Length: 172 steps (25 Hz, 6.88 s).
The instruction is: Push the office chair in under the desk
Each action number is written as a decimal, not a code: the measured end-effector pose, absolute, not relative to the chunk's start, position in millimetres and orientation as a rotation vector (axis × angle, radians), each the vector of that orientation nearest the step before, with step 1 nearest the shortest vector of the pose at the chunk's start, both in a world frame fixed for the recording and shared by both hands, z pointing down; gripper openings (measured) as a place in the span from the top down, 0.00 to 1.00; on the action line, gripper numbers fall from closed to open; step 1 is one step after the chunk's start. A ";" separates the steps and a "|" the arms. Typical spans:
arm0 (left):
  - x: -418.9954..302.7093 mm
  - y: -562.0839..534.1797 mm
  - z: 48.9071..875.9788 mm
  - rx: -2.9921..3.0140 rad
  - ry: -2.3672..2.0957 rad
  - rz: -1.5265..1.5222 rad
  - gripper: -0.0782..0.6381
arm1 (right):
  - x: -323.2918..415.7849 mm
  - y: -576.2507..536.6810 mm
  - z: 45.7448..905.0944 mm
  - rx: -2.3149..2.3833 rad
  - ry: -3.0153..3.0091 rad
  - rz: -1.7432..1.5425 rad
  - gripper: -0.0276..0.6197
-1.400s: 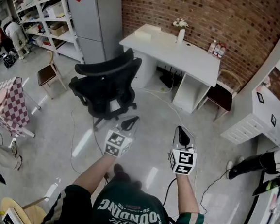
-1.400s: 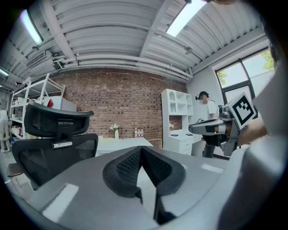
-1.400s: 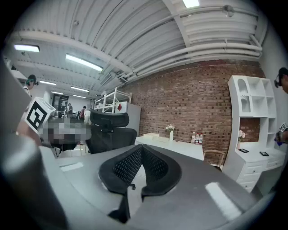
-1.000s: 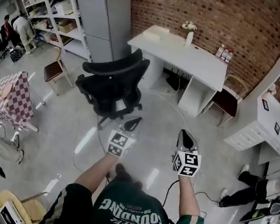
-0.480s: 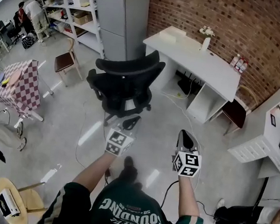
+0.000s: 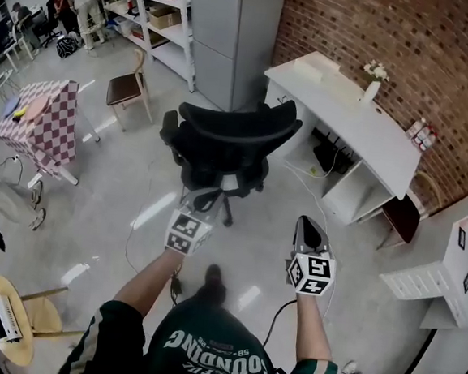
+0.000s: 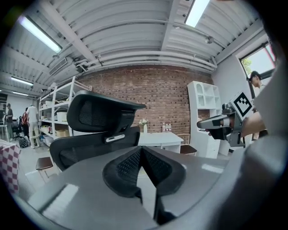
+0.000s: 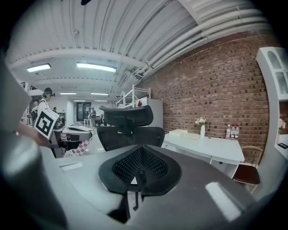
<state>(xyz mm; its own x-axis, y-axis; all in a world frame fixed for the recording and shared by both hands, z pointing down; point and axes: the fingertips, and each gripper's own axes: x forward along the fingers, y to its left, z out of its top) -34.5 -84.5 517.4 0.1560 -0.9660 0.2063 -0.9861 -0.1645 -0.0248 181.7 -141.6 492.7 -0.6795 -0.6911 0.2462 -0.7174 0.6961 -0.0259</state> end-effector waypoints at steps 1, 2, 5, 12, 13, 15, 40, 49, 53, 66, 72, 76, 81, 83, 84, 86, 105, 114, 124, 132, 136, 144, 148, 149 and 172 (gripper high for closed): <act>-45.0 -86.5 518.5 2.279 -1.967 0.267 0.88 | 173.7 -148.3 492.4 1.119 -2.693 0.173 0.96; -55.5 -88.2 519.9 2.257 -1.983 0.272 0.88 | 165.9 -155.0 491.9 1.107 -2.697 0.170 0.96; -84.8 -94.7 521.7 2.209 -2.030 0.270 0.88 | 141.1 -173.7 489.9 1.065 -2.711 0.157 0.96; -143.3 -108.8 531.7 2.146 -2.086 0.304 0.88 | 94.4 -212.5 494.3 0.995 -2.730 0.147 0.96; -152.7 -110.0 532.5 2.141 -2.095 0.305 0.88 | 88.7 -217.2 495.7 0.989 -2.737 0.148 0.96; -170.5 -111.8 533.5 2.113 -2.115 0.300 0.88 | 79.7 -227.9 498.7 0.974 -2.743 0.136 0.96; -250.1 -134.5 559.4 1.716 -2.365 0.337 0.88 | 35.2 -386.9 522.8 0.692 -2.800 0.039 0.95; -263.1 -136.6 563.2 1.644 -2.406 0.364 0.77 | 38.3 -437.3 539.9 0.704 -2.772 -0.021 0.69; -272.2 -138.2 567.6 1.619 -2.454 0.398 0.58 | 37.1 -453.3 554.6 0.667 -2.740 -0.040 0.59; -322.0 -155.0 588.5 1.528 -2.473 0.530 0.33 | 7.2 -490.0 580.1 0.459 -2.611 -0.240 0.47; -334.6 -169.4 597.0 1.535 -2.442 0.505 0.32 | -6.7 -493.7 587.2 0.437 -2.575 -0.289 0.48; -349.2 -171.5 594.5 1.513 -2.457 0.525 0.33 | -14.7 -495.6 589.9 0.429 -2.564 -0.310 0.49; -359.4 -179.4 591.3 1.519 -2.477 0.554 0.41 | -26.2 -496.9 592.4 0.410 -2.554 -0.342 0.53; -359.5 -181.5 590.0 1.538 -2.470 0.557 0.44 | -29.4 -496.5 593.2 0.403 -2.551 -0.342 0.54; -357.8 -182.5 590.2 1.555 -2.460 0.563 0.46 | -29.8 -496.3 593.1 0.402 -2.551 -0.334 0.55; -354.4 -183.3 590.4 1.583 -2.448 0.571 0.52 | -28.5 -495.6 592.7 0.400 -2.551 -0.321 0.55; -342.7 -152.9 591.3 1.613 -2.451 0.554 0.54 | -9.3 -460.0 596.0 0.457 -2.506 -0.298 0.55; -328.2 -112.1 592.9 1.674 -2.402 0.563 0.53 | 29.6 -418.5 609.0 0.579 -2.431 -0.306 0.55; -307.0 -84.5 595.1 1.821 -2.314 0.570 0.53 | 79.4 -341.3 607.5 0.732 -2.418 -0.238 0.55; -281.7 -64.0 594.6 1.894 -2.248 0.602 0.53 | 124.6 -296.9 609.1 0.820 -2.380 -0.230 0.55; -268.7 -52.9 595.7 1.920 -2.221 0.608 0.53 | 147.4 -275.7 607.3 0.866 -2.349 -0.252 0.55; -247.6 -24.3 593.5 1.993 -2.163 0.632 0.53 | 170.5 -212.4 598.1 0.897 -2.343 -0.191 0.55; -232.5 -11.8 594.1 2.033 -2.137 0.639 0.54 | 190.3 -187.4 599.3 0.907 -2.298 -0.171 0.55; -230.4 -7.3 595.6 2.035 -2.127 0.648 0.53 | 194.9 -179.5 599.7 0.919 -2.292 -0.163 0.55; -217.5 11.7 595.8 2.333 -1.847 0.718 0.53 | 236.5 -39.1 598.9 1.224 -2.172 -0.073 0.56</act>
<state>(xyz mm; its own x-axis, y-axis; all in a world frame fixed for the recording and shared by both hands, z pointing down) -217.5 11.7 595.8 0.1630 -0.8994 0.4057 -0.9373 -0.2696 -0.2210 236.5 -39.1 598.9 -0.3648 -0.7860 0.4992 -0.7506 0.5655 0.3418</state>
